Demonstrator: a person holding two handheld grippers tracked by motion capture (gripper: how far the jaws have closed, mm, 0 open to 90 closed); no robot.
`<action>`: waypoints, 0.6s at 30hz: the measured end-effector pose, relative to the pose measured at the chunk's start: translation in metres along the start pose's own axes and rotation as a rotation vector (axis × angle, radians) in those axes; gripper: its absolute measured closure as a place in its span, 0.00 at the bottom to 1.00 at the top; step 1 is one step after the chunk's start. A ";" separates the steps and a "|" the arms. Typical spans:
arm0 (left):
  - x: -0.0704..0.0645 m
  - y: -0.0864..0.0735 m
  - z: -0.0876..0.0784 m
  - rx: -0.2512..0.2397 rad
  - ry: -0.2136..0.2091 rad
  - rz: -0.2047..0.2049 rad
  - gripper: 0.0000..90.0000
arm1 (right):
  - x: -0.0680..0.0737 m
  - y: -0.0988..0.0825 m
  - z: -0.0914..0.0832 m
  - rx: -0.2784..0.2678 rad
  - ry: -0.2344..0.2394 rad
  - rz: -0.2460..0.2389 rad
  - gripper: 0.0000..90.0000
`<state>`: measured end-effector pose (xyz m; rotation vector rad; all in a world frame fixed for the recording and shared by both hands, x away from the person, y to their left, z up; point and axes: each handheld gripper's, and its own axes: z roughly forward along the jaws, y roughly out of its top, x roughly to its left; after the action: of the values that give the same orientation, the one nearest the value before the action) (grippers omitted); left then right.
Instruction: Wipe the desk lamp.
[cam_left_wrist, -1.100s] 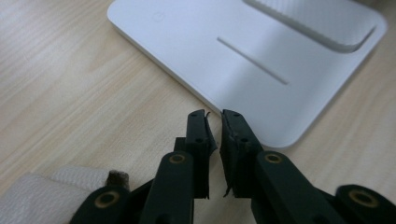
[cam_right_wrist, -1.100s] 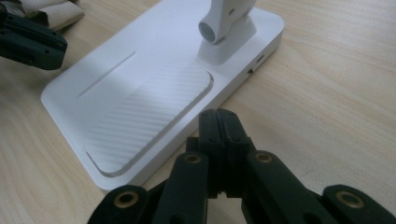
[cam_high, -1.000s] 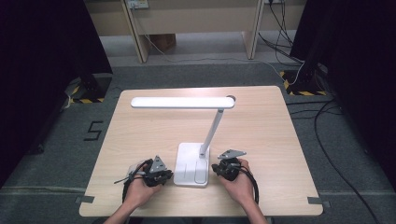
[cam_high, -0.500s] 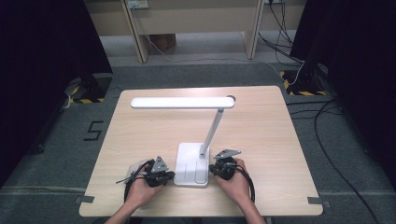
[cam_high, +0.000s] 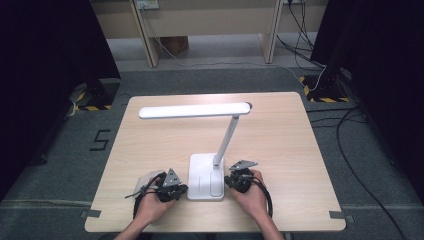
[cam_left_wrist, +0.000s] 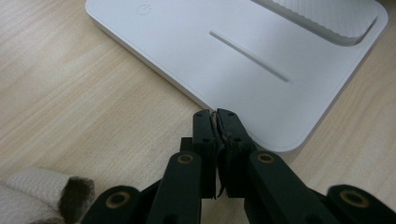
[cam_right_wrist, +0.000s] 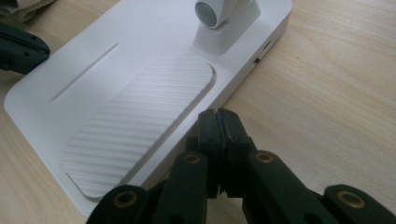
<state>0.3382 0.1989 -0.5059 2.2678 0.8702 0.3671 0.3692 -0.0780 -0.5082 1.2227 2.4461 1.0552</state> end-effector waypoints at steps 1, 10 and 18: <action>0.000 0.000 0.000 0.001 -0.001 0.000 0.92 | 0.000 0.000 0.000 -0.004 -0.002 0.003 0.95; 0.005 0.000 -0.008 -0.026 0.003 -0.013 0.77 | -0.002 0.003 -0.007 -0.054 -0.037 -0.017 0.80; 0.006 0.000 -0.027 -0.111 -0.004 -0.034 0.58 | -0.004 0.001 -0.017 -0.107 -0.060 -0.033 0.68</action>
<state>0.3302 0.2162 -0.4862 2.1484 0.8641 0.3852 0.3641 -0.0892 -0.4962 1.1596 2.3248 1.1088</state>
